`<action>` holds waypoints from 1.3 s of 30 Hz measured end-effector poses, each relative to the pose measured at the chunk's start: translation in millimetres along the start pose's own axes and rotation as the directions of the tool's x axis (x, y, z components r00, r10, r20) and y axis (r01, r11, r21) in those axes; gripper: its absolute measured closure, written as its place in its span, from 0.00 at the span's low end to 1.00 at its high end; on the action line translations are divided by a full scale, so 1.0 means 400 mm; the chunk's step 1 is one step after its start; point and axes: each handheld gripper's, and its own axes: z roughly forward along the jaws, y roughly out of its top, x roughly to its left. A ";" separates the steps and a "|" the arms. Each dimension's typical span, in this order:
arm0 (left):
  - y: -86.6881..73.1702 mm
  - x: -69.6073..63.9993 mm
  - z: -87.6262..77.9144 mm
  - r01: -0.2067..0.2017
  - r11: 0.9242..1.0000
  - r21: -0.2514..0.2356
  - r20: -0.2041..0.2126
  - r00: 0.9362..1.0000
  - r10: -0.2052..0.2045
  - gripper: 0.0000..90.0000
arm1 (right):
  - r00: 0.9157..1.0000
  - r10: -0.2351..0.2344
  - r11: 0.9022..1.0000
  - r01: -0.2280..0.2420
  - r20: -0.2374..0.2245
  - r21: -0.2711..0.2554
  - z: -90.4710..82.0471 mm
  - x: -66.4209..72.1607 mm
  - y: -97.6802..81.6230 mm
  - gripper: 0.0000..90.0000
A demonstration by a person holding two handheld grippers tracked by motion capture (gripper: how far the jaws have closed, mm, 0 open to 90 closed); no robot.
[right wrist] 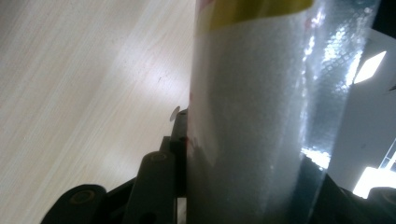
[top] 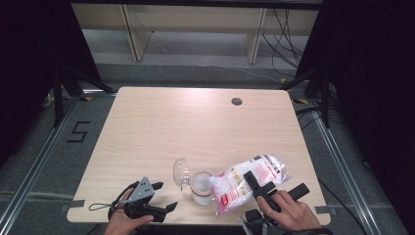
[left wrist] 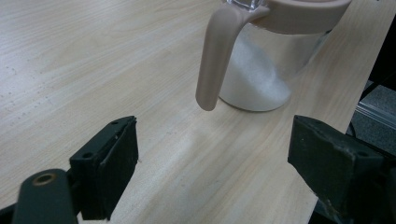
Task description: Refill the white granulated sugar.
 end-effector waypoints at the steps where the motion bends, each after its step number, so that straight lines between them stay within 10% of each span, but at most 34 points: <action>1: 0.000 0.002 0.000 -0.011 1.000 0.002 -0.003 1.000 0.011 0.18 | 1.000 -0.001 1.000 0.001 0.000 0.004 -0.001 0.000 0.003 0.77; 39: 0.001 0.000 0.001 -0.004 1.000 0.003 0.002 1.000 0.004 0.18 | 1.000 -0.007 0.999 0.008 0.010 -0.041 0.018 -0.023 0.034 0.77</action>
